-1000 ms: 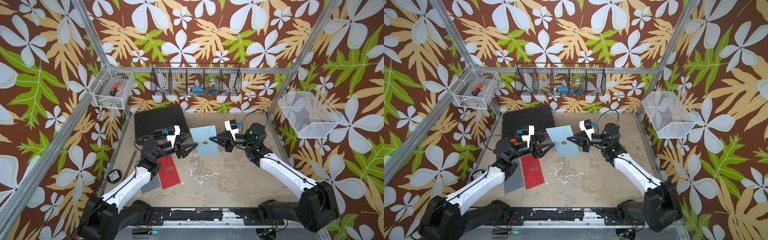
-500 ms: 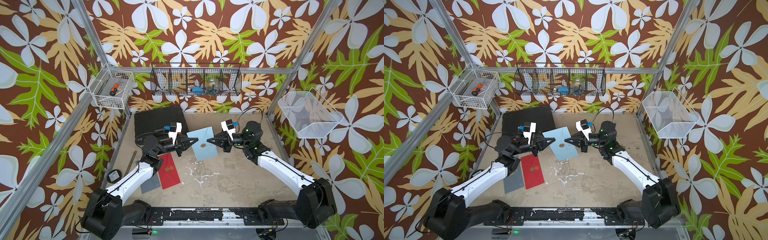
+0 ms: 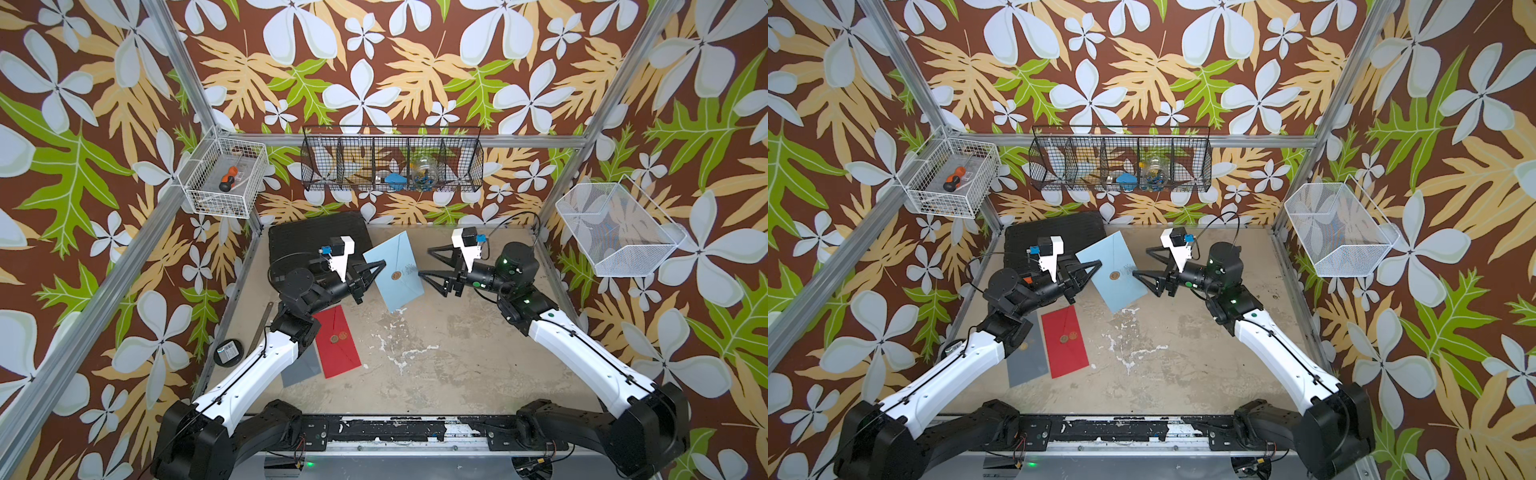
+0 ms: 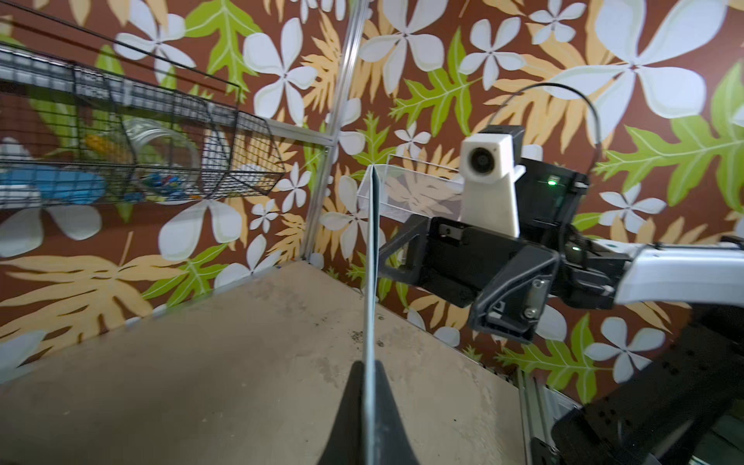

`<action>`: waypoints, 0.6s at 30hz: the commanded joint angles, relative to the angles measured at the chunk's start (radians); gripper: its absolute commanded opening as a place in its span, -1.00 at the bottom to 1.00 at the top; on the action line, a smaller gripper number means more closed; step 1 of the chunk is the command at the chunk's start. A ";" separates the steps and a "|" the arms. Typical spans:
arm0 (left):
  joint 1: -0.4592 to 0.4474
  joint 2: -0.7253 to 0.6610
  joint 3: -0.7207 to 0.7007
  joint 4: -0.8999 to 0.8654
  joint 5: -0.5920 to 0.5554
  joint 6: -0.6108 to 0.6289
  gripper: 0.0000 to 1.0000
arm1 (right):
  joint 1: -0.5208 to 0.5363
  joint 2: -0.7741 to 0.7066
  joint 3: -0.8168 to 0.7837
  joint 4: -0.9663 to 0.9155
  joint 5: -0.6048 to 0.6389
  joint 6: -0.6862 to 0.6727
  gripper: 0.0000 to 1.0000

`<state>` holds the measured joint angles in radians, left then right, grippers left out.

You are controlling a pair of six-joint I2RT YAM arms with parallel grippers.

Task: Open the envelope
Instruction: Open the envelope flap on the envelope.

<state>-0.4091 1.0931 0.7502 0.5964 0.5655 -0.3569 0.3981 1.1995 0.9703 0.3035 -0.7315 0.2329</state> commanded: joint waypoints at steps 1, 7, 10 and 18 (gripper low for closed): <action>-0.036 -0.019 0.031 -0.177 -0.196 0.004 -1.00 | -0.002 -0.046 0.003 -0.109 0.349 0.140 0.68; -0.145 -0.048 0.051 -0.251 -0.351 0.004 -1.00 | 0.014 -0.091 0.004 -0.160 0.381 0.256 0.46; -0.199 -0.042 0.079 -0.284 -0.431 0.027 -1.00 | 0.126 -0.058 0.097 -0.344 0.654 0.204 0.42; -0.287 -0.011 0.131 -0.326 -0.549 0.076 -1.00 | 0.299 0.002 0.237 -0.464 0.932 0.251 0.32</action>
<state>-0.6804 1.0771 0.8654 0.2852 0.0849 -0.3134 0.6670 1.2011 1.1881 -0.1268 0.0792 0.4656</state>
